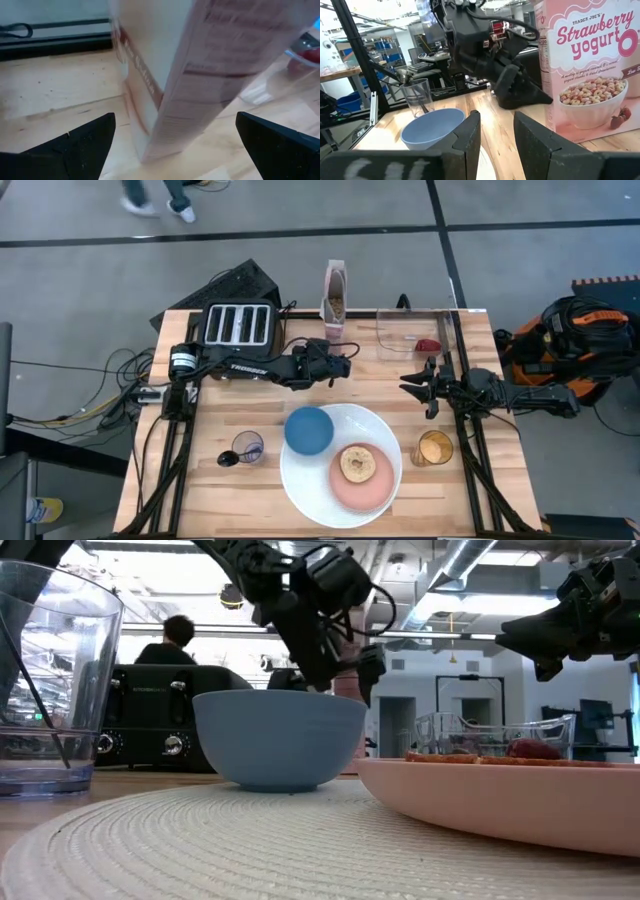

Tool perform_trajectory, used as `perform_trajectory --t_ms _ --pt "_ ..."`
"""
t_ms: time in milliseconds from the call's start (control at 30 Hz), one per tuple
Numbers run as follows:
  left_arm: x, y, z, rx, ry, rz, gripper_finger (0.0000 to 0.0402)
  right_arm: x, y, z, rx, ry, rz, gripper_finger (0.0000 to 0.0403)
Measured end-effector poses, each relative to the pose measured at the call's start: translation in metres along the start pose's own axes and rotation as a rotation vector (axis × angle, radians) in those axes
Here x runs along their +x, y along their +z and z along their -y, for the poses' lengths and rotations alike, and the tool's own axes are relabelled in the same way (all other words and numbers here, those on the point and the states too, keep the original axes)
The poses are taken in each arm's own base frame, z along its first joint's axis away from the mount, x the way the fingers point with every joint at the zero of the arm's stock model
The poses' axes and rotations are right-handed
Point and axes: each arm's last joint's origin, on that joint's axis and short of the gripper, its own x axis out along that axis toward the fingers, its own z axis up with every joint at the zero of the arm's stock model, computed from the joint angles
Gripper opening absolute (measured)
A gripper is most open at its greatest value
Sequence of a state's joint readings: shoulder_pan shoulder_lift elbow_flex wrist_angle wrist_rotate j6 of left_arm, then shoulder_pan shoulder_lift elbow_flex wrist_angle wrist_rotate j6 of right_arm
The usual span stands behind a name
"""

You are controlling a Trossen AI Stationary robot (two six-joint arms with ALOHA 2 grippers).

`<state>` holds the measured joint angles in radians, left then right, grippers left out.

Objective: Arrange a breakfast setting
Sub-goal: Pour the cereal from the cereal box into the blue bowl

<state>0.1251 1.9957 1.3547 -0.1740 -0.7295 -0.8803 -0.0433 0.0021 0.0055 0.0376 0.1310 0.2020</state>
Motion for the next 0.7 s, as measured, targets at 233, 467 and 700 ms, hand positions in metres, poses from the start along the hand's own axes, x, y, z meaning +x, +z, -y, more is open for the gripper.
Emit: perform_trajectory --t_ms 233,467,700 --pt "0.010 0.002 -0.008 0.035 -0.003 0.035 0.0400 0.000 0.000 0.000 0.000 0.000 0.000 0.0139" --pt "0.022 0.018 -0.013 0.070 -0.026 0.070 0.0400 0.000 0.000 0.000 0.000 0.000 0.000 0.0139" --pt "0.031 0.030 -0.018 0.067 -0.033 0.099 0.0400 0.000 0.000 0.000 0.000 0.000 0.000 0.0139"
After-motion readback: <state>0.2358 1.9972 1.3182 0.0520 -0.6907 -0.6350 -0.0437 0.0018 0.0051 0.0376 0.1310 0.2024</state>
